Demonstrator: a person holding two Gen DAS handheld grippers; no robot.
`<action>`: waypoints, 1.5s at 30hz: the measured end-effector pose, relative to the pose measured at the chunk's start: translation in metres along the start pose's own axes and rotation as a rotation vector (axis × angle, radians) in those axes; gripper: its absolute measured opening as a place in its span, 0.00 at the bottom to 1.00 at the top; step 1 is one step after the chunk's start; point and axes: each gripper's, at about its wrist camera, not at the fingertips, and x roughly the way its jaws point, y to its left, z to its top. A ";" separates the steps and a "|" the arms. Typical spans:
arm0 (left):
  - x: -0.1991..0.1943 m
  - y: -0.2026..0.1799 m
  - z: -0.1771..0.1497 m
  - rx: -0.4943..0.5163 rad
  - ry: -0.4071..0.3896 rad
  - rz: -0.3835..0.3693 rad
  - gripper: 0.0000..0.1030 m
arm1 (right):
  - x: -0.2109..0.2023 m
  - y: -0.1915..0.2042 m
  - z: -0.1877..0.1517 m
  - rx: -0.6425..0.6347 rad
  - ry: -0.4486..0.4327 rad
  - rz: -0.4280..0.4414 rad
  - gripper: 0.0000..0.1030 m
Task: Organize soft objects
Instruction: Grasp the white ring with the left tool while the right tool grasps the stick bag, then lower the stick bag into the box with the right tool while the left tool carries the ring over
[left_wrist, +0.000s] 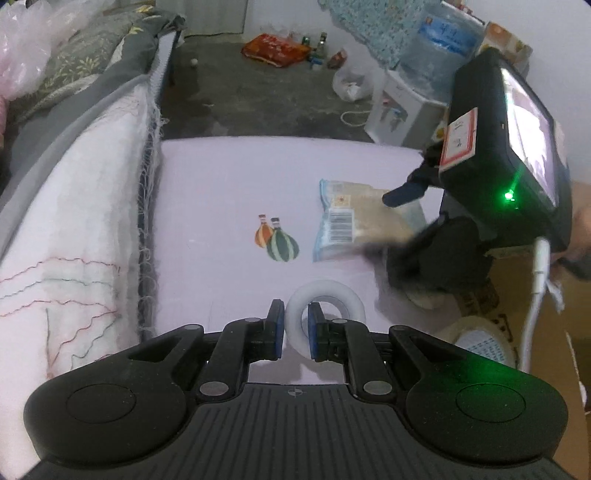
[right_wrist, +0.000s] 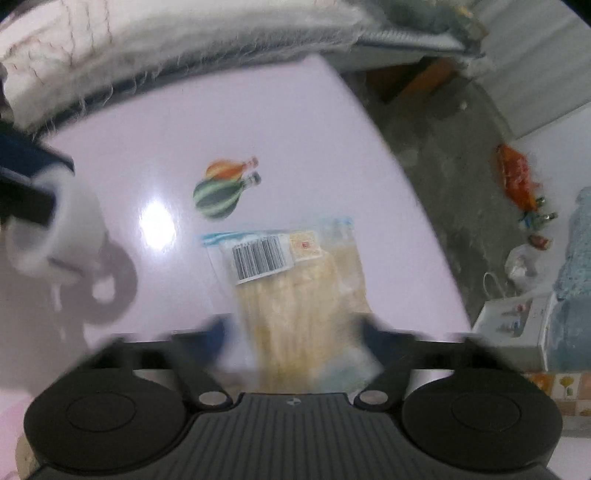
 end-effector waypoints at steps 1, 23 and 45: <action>0.000 0.000 -0.001 0.001 -0.009 -0.002 0.12 | 0.000 0.000 -0.001 0.022 0.002 -0.047 0.19; -0.087 -0.040 -0.017 0.002 -0.126 0.000 0.12 | -0.188 -0.071 -0.102 0.435 -0.434 0.014 0.04; -0.120 -0.156 -0.051 0.148 -0.148 -0.210 0.12 | -0.135 -0.043 -0.267 0.904 0.239 -0.072 0.07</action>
